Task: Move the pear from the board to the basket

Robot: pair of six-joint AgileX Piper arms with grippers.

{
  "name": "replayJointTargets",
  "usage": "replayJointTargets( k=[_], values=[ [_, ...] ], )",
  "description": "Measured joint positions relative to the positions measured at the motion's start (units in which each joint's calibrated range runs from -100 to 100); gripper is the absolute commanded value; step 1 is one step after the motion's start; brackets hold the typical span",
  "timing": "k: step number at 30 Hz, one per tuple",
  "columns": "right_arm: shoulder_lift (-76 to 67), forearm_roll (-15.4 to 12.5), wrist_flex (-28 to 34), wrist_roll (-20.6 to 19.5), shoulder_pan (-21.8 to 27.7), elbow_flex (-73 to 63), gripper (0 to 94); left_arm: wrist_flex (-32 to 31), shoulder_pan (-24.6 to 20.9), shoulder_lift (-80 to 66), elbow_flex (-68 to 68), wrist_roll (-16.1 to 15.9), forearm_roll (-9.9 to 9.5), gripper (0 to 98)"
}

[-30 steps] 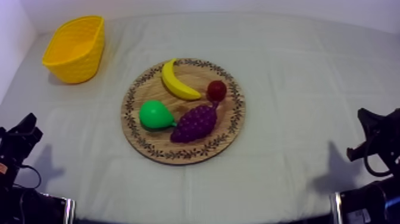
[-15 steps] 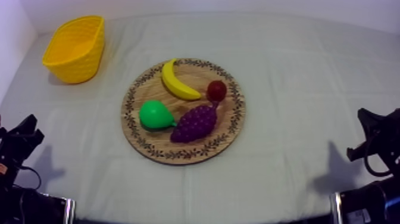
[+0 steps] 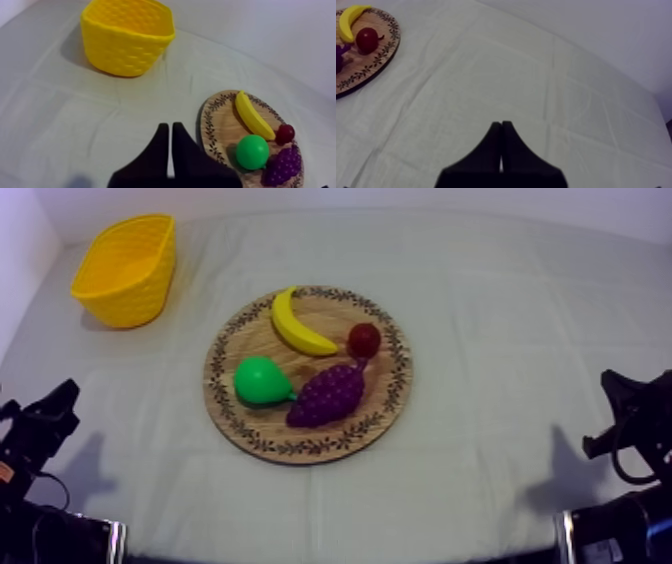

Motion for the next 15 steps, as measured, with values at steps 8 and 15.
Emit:
replayJointTargets(
  k=[8, 15],
  values=[
    [0.0, 0.0, 0.0, 0.0, 0.0, 0.0, 0.4, -2.5, 3.1, 7.6, -3.1, -4.4, 6.96, 0.0],
    [0.0, 0.0, 0.0, 0.0, 0.0, 0.0, 0.4, 0.3, 5.1, 19.3, -11.7, -6.4, 8.33, 0.0]
  ],
)
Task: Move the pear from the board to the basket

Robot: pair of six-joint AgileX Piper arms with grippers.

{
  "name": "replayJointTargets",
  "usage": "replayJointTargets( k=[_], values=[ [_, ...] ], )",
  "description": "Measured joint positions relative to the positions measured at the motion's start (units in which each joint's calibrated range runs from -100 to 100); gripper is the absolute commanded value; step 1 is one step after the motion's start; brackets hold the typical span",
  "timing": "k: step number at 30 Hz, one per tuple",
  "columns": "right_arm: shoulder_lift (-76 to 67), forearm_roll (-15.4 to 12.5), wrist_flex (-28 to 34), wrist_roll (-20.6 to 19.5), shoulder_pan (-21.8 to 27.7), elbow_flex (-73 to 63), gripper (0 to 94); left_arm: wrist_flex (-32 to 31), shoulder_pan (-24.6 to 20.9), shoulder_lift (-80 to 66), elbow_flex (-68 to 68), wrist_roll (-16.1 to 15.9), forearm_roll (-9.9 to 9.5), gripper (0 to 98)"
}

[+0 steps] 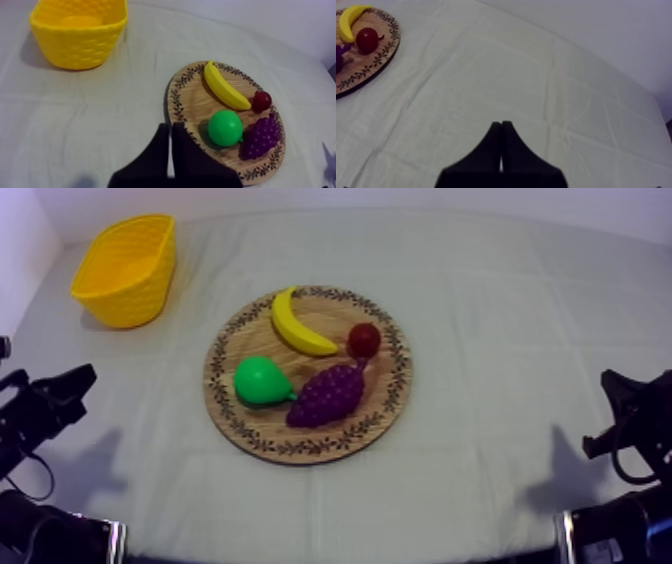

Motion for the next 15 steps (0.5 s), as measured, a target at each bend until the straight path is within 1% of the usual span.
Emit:
replayJointTargets(
  k=[3, 4, 6, 10, 11, 13, 15],
  values=[
    [0.0, 0.0, 0.0, 0.0, 0.0, 0.0, 0.4, 2.6, 0.7, 5.8, -4.9, -0.8, -0.16, 0.0],
    [0.0, 0.0, 0.0, 0.0, 0.0, 0.0, 0.4, 3.7, 1.0, 7.7, -6.7, -1.0, -0.48, 0.0],
    [0.0, 0.0, 0.0, 0.0, 0.0, 0.0, 0.4, 6.0, 1.8, 11.2, -10.2, -1.0, -1.53, 0.0],
    [0.0, 0.0, 0.0, 0.0, 0.0, 0.0, 0.4, 12.1, 4.1, 18.3, -18.3, 0.2, -4.67, 0.0],
    [0.0, 0.0, 0.0, 0.0, 0.0, 0.0, 0.4, 13.7, 4.7, 20.2, -20.5, 0.2, -5.19, 0.0],
    [0.0, 0.0, 0.0, 0.0, 0.0, 0.0, 0.4, 16.4, 5.7, 23.9, -25.1, -0.2, -5.8, 0.0],
    [0.0, 0.0, 0.0, 0.0, 0.0, 0.0, 0.4, 19.8, 6.8, 27.6, -29.8, -0.6, -5.96, 0.0]
  ],
)
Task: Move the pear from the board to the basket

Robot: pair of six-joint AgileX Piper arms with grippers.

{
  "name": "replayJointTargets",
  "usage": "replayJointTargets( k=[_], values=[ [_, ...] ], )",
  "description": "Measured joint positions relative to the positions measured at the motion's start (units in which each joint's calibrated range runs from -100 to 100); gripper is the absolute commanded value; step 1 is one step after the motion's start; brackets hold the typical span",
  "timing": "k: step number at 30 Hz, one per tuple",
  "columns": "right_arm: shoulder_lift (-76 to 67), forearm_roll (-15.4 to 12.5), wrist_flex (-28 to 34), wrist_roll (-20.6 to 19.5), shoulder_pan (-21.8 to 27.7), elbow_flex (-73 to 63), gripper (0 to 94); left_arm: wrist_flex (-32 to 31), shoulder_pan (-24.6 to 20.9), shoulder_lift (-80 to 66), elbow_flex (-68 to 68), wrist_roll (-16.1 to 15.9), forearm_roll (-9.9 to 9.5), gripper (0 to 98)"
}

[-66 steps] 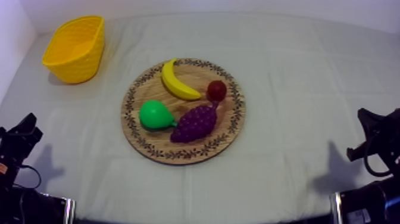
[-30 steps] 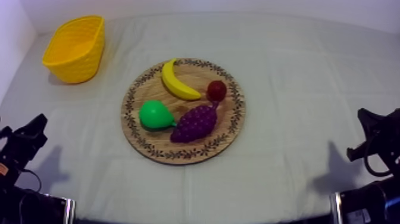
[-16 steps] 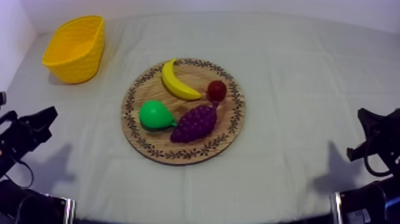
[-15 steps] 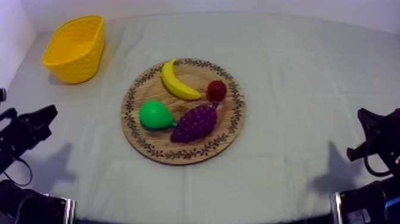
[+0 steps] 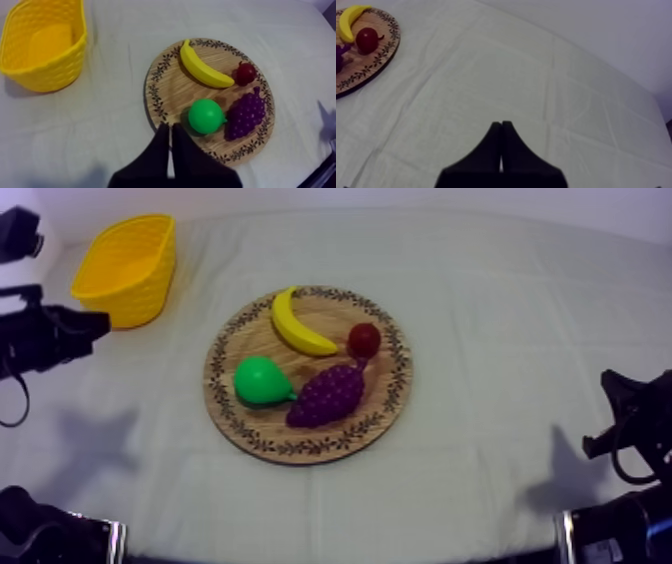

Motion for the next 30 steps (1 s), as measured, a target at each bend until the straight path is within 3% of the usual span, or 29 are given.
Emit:
replayJointTargets(
  k=[5, 13, 22, 30],
  values=[
    [0.0, 0.0, 0.0, 0.0, 0.0, 0.0, 0.4, 7.8, 0.8, 9.2, -10.7, 0.5, 0.31, 0.0],
    [0.0, 0.0, 0.0, 0.1, 0.0, 0.0, 0.4, 13.8, 2.2, 27.5, -26.3, 2.5, 0.34, 0.0],
    [0.0, 0.0, 0.0, 0.0, 0.0, 0.0, 0.4, 24.9, 5.9, 44.6, -42.8, 4.2, -0.21, 0.0],
    [0.0, 0.0, 0.0, 0.0, 0.0, 0.0, 0.4, 27.6, 8.8, 52.7, -48.6, 6.1, -0.25, 0.0]
  ],
)
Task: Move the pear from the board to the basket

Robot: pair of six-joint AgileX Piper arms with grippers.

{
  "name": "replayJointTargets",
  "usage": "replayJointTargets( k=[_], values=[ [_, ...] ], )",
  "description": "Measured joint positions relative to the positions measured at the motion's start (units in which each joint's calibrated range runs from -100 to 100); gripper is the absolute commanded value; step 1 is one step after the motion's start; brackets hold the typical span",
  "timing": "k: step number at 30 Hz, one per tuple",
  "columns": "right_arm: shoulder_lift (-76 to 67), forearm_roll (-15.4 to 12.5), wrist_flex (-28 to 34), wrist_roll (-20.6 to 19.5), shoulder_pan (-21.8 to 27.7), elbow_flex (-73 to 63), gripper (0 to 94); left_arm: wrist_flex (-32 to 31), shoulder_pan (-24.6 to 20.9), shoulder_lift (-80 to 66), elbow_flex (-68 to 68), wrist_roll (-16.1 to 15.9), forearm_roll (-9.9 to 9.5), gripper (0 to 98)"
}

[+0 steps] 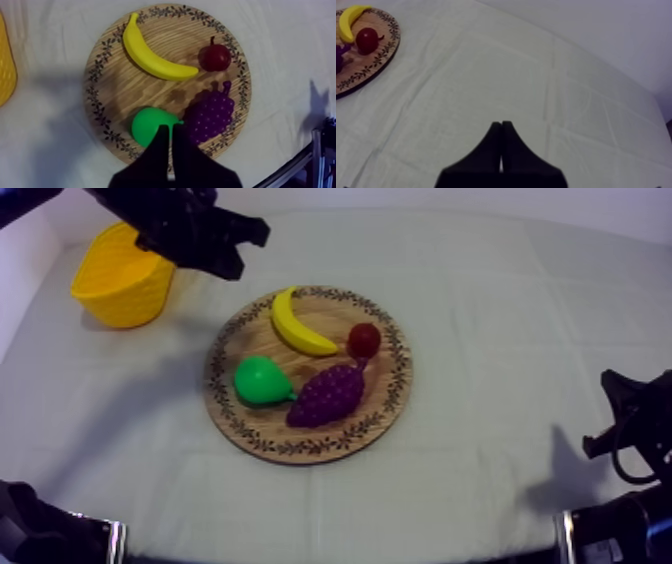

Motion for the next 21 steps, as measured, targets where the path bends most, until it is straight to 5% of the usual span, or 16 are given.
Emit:
replayJointTargets(
  k=[5, 10, 21],
  values=[
    [0.0, 0.0, 0.0, 0.0, 0.0, 0.0, 0.4, 1.3, 0.4, 0.5, -0.7, 1.1, 0.05, 0.0],
    [0.0, 0.0, 0.0, 0.0, 0.0, 0.0, 0.4, 4.7, 0.6, 0.7, -2.6, -1.3, 0.05, 0.0],
    [0.0, 0.0, 0.0, 0.0, 0.0, 0.0, 0.4, 9.1, 1.8, 1.9, -4.1, -17.3, -1.05, 0.0]
  ],
)
